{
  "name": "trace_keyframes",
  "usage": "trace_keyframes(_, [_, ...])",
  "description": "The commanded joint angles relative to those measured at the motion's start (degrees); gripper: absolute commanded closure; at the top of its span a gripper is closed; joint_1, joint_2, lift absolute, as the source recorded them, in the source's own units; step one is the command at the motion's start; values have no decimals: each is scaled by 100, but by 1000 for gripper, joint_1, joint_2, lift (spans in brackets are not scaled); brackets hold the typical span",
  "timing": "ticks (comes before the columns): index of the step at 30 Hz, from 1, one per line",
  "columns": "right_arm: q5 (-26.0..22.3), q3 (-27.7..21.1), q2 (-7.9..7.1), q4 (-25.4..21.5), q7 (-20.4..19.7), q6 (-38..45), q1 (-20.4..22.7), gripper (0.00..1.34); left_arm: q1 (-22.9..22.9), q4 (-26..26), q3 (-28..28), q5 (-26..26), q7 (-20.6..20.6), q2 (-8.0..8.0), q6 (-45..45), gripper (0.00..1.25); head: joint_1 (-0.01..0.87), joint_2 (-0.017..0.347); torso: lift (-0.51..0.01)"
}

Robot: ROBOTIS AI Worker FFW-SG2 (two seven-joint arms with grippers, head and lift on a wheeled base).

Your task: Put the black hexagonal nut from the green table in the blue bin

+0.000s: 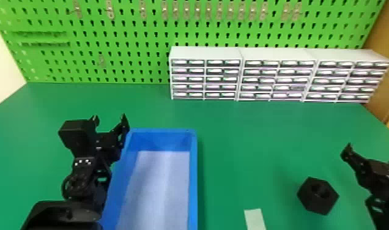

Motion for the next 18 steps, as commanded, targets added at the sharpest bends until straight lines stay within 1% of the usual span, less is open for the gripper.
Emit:
trace_keyframes(1, [2,-4,0,-2,0,10,-3,116,0,0,8,0,-1,0,0,527,657,57,-95])
trace_keyframes(18, [-34,58,-18,-11,0,27,-29,116,-9,0,26,0,-1,0,-26,527,657,57,-95])
